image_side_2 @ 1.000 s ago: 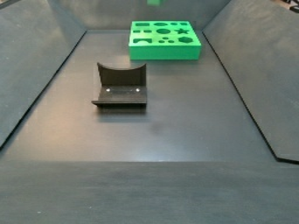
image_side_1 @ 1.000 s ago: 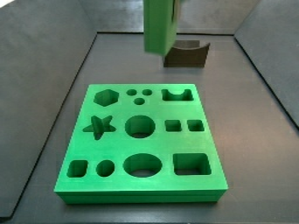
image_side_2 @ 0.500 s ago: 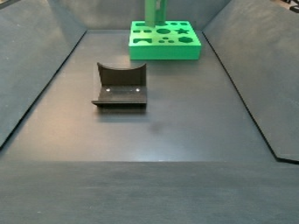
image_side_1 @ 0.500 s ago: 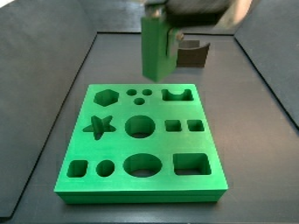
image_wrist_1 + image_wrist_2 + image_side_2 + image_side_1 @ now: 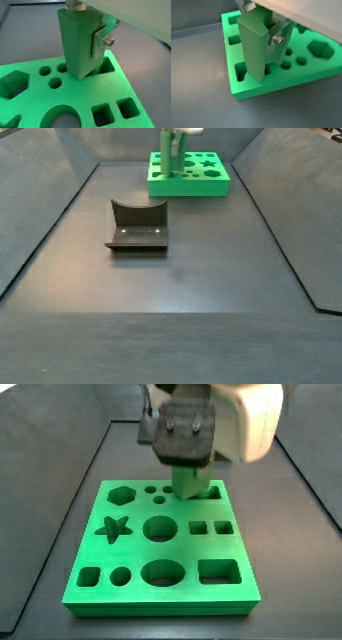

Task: Insert the arch object.

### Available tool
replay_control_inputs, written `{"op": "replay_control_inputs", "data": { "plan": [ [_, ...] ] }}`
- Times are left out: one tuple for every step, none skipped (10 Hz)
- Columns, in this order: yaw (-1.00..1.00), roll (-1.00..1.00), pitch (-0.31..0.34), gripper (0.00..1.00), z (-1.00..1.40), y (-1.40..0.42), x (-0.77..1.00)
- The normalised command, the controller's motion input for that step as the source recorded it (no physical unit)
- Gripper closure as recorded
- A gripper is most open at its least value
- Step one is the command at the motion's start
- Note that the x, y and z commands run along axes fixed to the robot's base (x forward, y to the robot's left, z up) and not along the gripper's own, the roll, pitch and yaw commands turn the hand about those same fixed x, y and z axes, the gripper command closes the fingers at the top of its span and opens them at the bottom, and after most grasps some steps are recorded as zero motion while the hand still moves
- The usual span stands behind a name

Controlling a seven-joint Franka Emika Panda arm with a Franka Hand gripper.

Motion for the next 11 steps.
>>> {"op": "replay_control_inputs", "data": {
  "plan": [
    [-0.9,-0.07,0.0,1.0,-0.41,0.0,0.11],
    [-1.0,-0.06,0.0,1.0,-0.39,0.0,0.0],
    [-1.0,-0.05,0.0,1.0,-0.4,0.0,0.0],
    [-1.0,-0.05,0.0,1.0,-0.38,0.0,0.0],
    [-0.99,-0.08,-0.023,1.0,-0.33,0.0,0.0],
    [-1.0,-0.06,-0.004,1.0,-0.36,0.0,0.0],
    [-1.0,0.0,-0.004,1.0,-0.67,0.0,0.0],
    [-1.0,0.0,0.0,1.0,-0.74,0.0,0.0],
    [-0.91,0.0,0.0,1.0,-0.73,0.0,0.16],
    [-0.44,0.14,0.009,1.0,-0.69,-0.07,0.55],
    [-0.1,0.23,0.124,1.0,-0.71,-0.27,0.69]
  ]
}}
